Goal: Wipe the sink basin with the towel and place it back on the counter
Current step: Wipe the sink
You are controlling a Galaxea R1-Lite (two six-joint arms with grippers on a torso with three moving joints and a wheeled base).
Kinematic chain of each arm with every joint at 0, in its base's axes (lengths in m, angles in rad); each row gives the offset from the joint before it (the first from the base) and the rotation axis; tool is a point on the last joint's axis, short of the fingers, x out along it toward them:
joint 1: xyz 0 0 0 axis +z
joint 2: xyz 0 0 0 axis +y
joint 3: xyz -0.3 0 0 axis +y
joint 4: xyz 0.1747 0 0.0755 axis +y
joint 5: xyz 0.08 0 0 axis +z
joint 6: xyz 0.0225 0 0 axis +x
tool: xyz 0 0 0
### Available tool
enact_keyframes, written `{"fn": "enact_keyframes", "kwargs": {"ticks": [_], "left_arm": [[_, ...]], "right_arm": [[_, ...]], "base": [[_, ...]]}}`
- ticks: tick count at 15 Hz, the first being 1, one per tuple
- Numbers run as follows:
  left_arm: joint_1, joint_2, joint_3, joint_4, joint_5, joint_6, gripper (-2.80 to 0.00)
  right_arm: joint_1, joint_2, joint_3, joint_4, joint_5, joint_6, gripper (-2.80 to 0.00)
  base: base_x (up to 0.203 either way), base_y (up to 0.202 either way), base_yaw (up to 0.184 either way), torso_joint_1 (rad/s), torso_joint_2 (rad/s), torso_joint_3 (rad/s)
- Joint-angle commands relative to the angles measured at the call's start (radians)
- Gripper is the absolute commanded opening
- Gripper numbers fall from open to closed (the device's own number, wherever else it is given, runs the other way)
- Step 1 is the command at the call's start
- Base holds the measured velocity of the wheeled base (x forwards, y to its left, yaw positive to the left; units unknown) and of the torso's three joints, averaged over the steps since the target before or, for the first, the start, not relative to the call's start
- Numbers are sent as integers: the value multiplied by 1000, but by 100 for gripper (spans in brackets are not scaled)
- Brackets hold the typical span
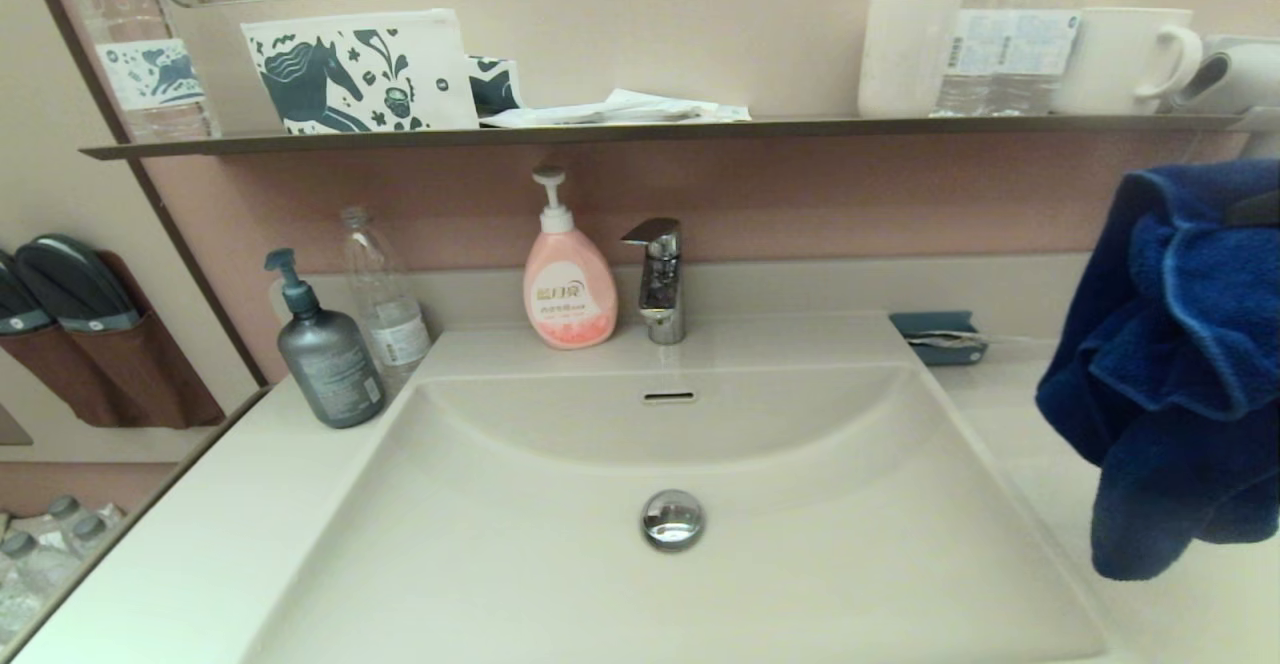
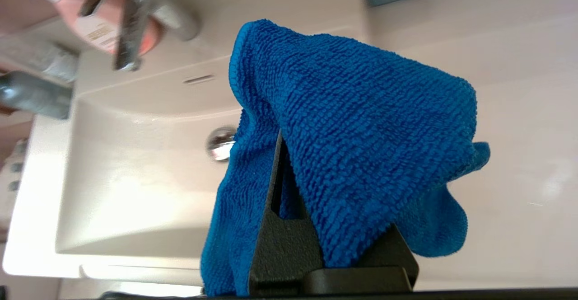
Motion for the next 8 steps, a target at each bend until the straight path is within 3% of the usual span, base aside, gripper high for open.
{"fn": "enact_keyframes", "kwargs": {"ticks": [1, 4, 8], "left_arm": [[0, 2, 0, -1, 0, 0, -280], [0, 2, 0, -1, 0, 0, -280], [0, 0, 0, -1, 0, 0, -280]], "right_arm": [[159, 115, -11, -17, -81, 73, -280], [249, 281, -13, -63, -162, 162, -280], [328, 473, -12, -167, -180, 241, -280]], "base": [[0, 0, 0, 0, 0, 0], [0, 0, 0, 0, 0, 0], [0, 0, 0, 0, 0, 0]]}}
